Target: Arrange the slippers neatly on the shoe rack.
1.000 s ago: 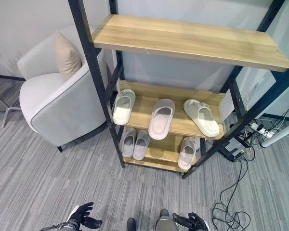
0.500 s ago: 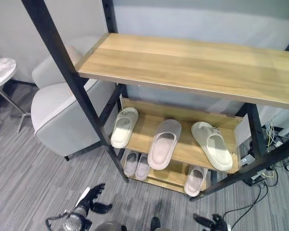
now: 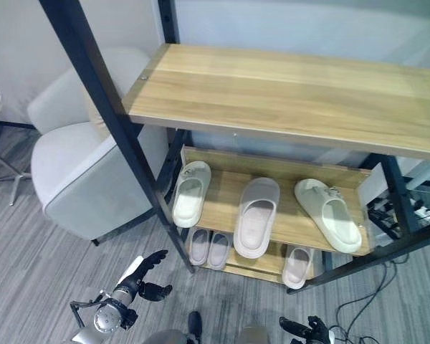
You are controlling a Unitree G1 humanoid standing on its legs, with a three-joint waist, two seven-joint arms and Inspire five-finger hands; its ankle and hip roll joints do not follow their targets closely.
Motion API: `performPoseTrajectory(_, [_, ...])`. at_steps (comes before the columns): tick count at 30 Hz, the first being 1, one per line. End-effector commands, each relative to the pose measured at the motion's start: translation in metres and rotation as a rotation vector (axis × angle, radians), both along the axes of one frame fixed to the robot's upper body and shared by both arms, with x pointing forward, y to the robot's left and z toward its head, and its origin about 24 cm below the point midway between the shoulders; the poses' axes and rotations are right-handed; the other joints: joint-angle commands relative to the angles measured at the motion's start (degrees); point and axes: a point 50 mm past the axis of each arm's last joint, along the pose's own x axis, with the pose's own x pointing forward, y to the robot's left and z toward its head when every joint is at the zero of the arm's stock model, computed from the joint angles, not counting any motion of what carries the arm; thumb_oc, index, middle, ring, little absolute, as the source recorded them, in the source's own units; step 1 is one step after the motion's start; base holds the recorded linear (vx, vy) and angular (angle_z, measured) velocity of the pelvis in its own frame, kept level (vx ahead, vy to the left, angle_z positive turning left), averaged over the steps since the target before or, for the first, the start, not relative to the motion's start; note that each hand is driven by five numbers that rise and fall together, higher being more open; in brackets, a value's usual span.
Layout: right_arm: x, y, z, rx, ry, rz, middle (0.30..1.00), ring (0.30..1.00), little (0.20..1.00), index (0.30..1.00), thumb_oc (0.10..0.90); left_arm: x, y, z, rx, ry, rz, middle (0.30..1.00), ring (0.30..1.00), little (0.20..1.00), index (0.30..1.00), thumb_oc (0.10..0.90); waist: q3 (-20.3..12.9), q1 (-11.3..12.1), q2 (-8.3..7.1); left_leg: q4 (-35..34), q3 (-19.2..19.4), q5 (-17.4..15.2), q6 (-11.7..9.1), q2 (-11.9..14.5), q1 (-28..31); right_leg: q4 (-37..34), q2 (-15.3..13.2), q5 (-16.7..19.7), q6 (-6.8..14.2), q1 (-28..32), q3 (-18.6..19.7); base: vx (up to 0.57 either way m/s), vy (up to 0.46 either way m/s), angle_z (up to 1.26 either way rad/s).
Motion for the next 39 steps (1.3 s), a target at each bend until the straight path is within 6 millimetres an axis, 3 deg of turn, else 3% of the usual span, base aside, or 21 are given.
performPoseTrajectory(1, [0.005,-0.044,0.024,-0.167,-0.073,-0.018,0.900,0.900,0.900,0.900,0.800,0.021,-0.011,0.029,-0.104,-0.166,-0.009,0.900,0.900,0.900,0.900,0.800,-4.8,1.3,-2.22,4.0,-5.2,-4.8,-5.2,5.4,-1.6,-13.4,6.0,4.1,-1.9,3.7,-3.1,-0.14,-0.516,-0.08])
performPoseTrajectory(2, [0.008,-0.042,0.024,-0.163,-0.084,-0.016,0.900,0.900,0.900,0.900,0.800,0.024,-0.012,0.033,-0.127,-0.180,-0.015,0.900,0.900,0.900,0.900,0.800,-4.8,1.8,-2.67,3.9,-6.0,-3.0,-6.9,7.4,-2.4,-15.5,8.9,-0.2,-2.4,4.2,-3.4,-0.22,-0.520,-0.16])
performPoseTrajectory(3, [0.011,-0.043,0.026,-0.169,-0.104,-0.030,0.900,0.900,0.900,0.900,0.800,0.027,-0.015,0.037,-0.146,-0.191,-0.029,0.900,0.900,0.900,0.900,0.800,-4.3,1.8,-2.63,4.1,-6.1,0.1,-8.2,9.3,-4.4,-16.0,10.2,-0.4,-3.3,4.2,-4.4,-0.23,-0.503,-0.08])
performPoseTrajectory(5, [0.018,-0.045,0.032,-0.184,-0.149,-0.041,0.900,0.900,0.900,0.900,0.800,0.038,-0.033,0.053,-0.260,-0.245,-0.064,0.900,0.900,0.900,0.900,0.800,-3.2,1.0,-2.56,3.1,-6.8,2.5,-9.4,11.7,-5.8,-18.3,12.7,-1.8,-4.9,5.3,-7.2,-0.25,-0.432,0.67])
performPoseTrajectory(8, [0.029,-0.047,0.036,-0.198,-0.156,0.005,0.900,0.900,0.900,0.900,0.800,0.047,-0.049,0.071,-0.345,-0.311,-0.115,0.900,0.900,0.900,0.900,0.800,-2.2,0.6,-2.80,4.1,-7.7,0.7,-8.9,9.7,-6.3,-19.0,12.7,-1.0,-5.2,4.5,-7.7,-0.19,-0.172,0.38])
performPoseTrajectory(10, [0.033,-0.046,0.035,-0.203,-0.133,0.049,0.900,0.900,0.900,0.900,0.800,0.053,-0.060,0.093,-0.405,-0.385,-0.191,0.900,0.900,0.900,0.900,0.800,-2.8,0.4,-2.76,3.4,-7.4,-0.9,-8.2,8.2,-4.5,-20.2,12.7,-0.2,-5.3,4.1,-7.8,-0.08,-0.066,-0.17])
performPoseTrajectory(12, [0.030,-0.045,0.032,-0.199,-0.110,0.067,0.900,0.900,0.900,0.900,0.800,0.055,-0.067,0.112,-0.441,-0.444,-0.249,0.900,0.900,0.900,0.900,0.800,-3.4,0.5,-2.22,1.1,-7.9,-0.2,-7.8,7.5,-3.4,-20.8,13.4,0.7,-5.4,3.5,-7.0,-0.02,-0.010,-0.07])
performPoseTrajectory(13, [0.029,-0.045,0.032,-0.199,-0.108,0.068,0.900,0.900,0.900,0.900,0.800,0.054,-0.067,0.111,-0.441,-0.443,-0.249,0.900,0.900,0.900,0.900,0.800,-3.5,0.5,-2.28,0.8,-7.8,-0.6,-7.9,7.5,-3.0,-20.8,13.4,0.3,-5.4,3.7,-6.9,0.00,0.000,0.00])
performPoseTrajectory(14, [0.031,-0.045,0.031,-0.198,-0.091,0.092,0.900,0.900,0.900,0.900,0.800,0.058,-0.077,0.132,-0.466,-0.509,-0.346,0.900,0.900,0.900,0.900,0.800,-3.8,0.9,-1.90,-1.0,-10.0,0.7,-7.8,6.2,-3.0,-21.9,13.7,1.3,-5.4,3.2,-6.6,0.00,0.003,-0.04])
performPoseTrajectory(18, [0.020,-0.033,0.020,-0.142,-0.033,0.154,0.900,0.900,0.900,0.900,0.800,0.056,-0.101,0.190,-0.505,-0.715,-0.581,0.900,0.900,0.900,0.900,0.800,-4.7,-0.4,-0.64,-6.1,-9.7,1.9,-7.0,5.8,-0.2,-23.8,13.9,1.7,-5.3,4.5,-6.8,0.05,0.057,-0.10])
performPoseTrajectory(24, [0.011,-0.032,0.014,-0.130,0.026,0.182,0.900,0.900,0.900,0.900,0.800,0.048,-0.107,0.218,-0.592,-0.787,-0.659,0.900,0.900,0.900,0.900,0.800,-4.4,-0.6,-0.04,-7.7,-9.0,2.0,-6.7,5.9,1.1,-24.1,13.8,1.8,-5.0,4.7,-6.4,0.01,0.054,-0.05])
performPoseTrajectory(27, [0.004,-0.029,0.011,-0.122,0.045,0.198,0.900,0.900,0.900,0.900,0.800,0.055,-0.104,0.234,-0.375,-0.964,-0.682,0.900,0.900,0.900,0.900,0.800,-5.0,-0.9,-0.03,-9.2,-8.3,2.1,-6.7,6.1,2.3,-25.1,13.8,2.1,-4.7,5.3,-6.2,0.04,0.048,-0.03])
performPoseTrajectory(28, [0.004,-0.029,0.011,-0.121,0.044,0.197,0.900,0.900,0.900,0.900,0.800,0.055,-0.104,0.233,-0.373,-0.966,-0.681,0.900,0.900,0.900,0.900,0.800,-5.0,-0.9,-0.05,-9.2,-8.3,2.1,-6.7,6.1,2.3,-25.2,13.8,2.1,-4.7,5.4,-6.2,0.04,0.029,-0.02])
performPoseTrajectory(31, [0.008,-0.026,0.011,-0.131,0.043,0.236,0.900,0.900,0.900,0.900,0.800,0.065,-0.097,0.243,-0.015,-1.148,-0.727,0.900,0.900,0.900,0.900,0.800,-5.7,-1.3,-0.22,-10.6,-7.7,2.1,-6.6,5.8,3.3,-25.9,13.6,2.7,-4.2,5.7,-5.9,0.07,0.056,-0.04])
performPoseTrajectory(34, [0.006,-0.025,0.010,-0.134,0.060,0.252,0.900,0.900,0.900,0.900,0.800,0.071,-0.091,0.241,0.072,-1.177,-0.691,0.900,0.900,0.900,0.900,0.800,-6.0,-1.6,-0.31,-11.0,-7.2,1.9,-6.6,5.7,3.5,-26.4,13.5,3.1,-3.9,5.7,-5.8,0.04,0.044,-0.06])
performPoseTrajectory(39, [-0.001,-0.023,0.007,-0.126,0.102,0.288,0.900,0.900,0.900,0.900,0.800,0.097,-0.081,0.248,0.381,-1.282,-0.636,0.900,0.900,0.900,0.900,0.800,-6.6,-2.6,-0.51,-11.0,-5.7,1.1,-6.5,5.4,3.2,-27.5,13.0,4.1,-3.3,5.0,-5.0,0.06,0.078,-0.11])
